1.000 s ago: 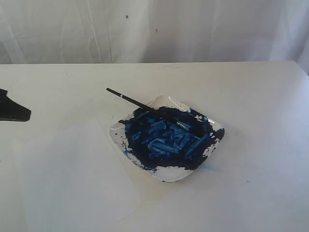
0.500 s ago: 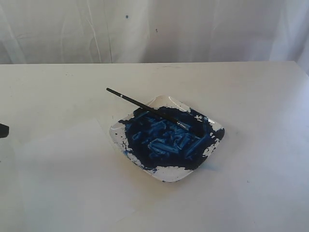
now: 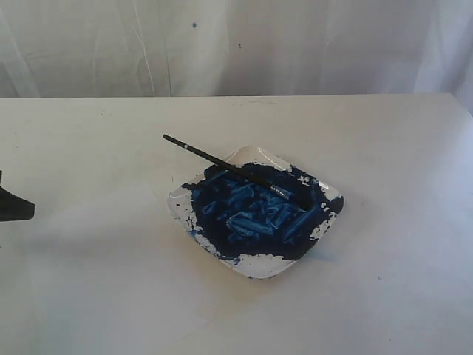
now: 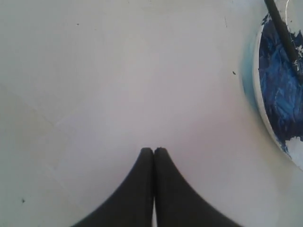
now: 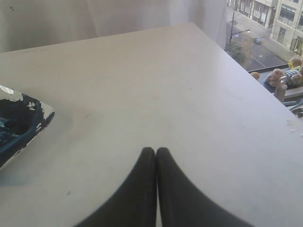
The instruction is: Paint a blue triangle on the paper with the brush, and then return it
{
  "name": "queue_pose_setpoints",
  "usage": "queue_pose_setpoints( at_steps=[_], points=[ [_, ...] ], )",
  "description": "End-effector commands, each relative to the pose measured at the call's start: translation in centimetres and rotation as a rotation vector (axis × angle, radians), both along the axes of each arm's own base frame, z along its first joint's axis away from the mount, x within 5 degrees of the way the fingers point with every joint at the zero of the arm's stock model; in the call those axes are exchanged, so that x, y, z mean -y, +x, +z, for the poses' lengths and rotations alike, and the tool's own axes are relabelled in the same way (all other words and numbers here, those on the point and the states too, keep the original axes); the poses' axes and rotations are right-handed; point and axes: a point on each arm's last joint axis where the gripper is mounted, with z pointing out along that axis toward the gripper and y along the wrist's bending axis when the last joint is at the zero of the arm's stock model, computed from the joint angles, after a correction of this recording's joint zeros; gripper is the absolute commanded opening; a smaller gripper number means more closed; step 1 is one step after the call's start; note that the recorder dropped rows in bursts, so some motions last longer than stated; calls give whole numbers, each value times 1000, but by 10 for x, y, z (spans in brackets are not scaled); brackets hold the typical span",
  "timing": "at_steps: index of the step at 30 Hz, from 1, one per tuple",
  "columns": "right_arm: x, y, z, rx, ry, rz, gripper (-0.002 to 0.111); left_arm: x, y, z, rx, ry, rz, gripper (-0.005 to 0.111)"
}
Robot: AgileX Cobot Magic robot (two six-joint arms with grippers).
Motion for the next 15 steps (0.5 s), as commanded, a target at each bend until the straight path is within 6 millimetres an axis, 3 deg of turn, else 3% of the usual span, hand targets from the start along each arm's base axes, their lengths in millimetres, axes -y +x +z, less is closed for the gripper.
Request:
queue_pose_setpoints(
  at_steps=[1, 15],
  points=[
    [0, 0, 1, 19, -2, -6, 0, 11, 5, -4, 23, 65, -38, 0],
    [0, 0, 1, 19, -2, -6, 0, 5, 8, -8, 31, 151, -9, 0]
  ],
)
